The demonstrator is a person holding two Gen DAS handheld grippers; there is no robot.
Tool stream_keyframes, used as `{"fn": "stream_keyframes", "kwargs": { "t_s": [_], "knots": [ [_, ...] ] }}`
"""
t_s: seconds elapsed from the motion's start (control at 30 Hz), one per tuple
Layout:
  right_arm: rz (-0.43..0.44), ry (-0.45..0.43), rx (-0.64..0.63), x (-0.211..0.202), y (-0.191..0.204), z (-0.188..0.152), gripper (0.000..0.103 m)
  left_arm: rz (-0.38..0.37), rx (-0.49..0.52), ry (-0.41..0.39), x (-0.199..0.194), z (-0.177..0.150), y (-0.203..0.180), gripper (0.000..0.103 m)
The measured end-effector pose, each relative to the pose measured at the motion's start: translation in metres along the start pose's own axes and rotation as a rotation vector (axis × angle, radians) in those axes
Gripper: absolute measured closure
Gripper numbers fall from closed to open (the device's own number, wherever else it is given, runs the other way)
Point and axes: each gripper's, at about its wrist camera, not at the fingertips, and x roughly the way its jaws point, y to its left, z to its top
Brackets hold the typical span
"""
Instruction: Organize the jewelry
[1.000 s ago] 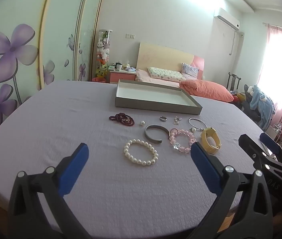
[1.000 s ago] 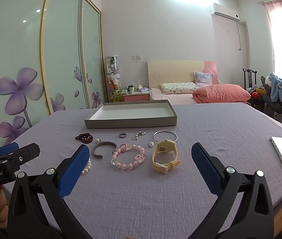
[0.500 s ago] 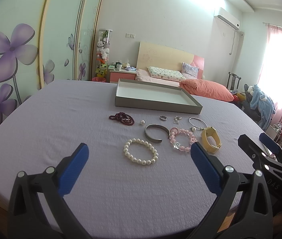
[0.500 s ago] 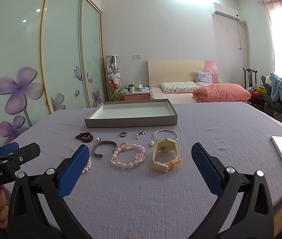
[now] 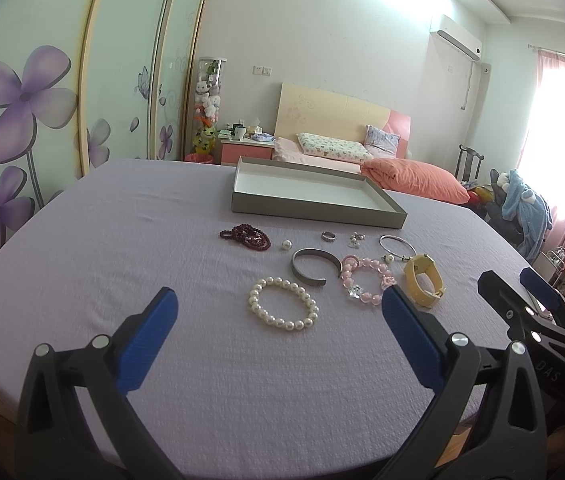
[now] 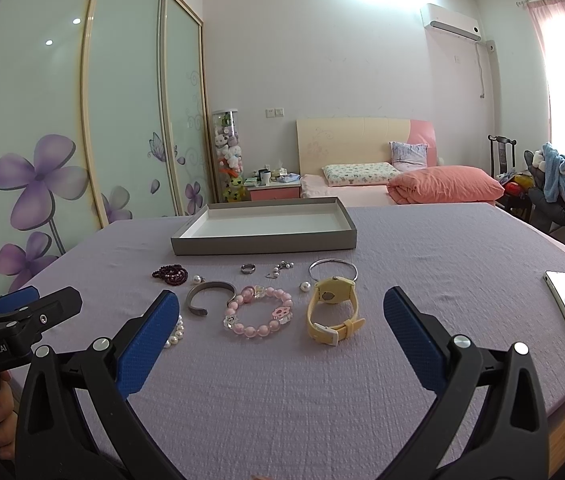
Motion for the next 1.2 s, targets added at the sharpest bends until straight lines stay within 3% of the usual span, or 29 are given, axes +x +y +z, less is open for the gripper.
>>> {"fn": "stream_keyframes", "kwargs": {
  "t_s": [1.2],
  "knots": [
    [0.0, 0.004, 0.001, 0.0028, 0.0026, -0.0011, 0.001, 0.0, -0.001, 0.004, 0.0018, 0.0002, 0.0005, 0.002]
  ]
}}
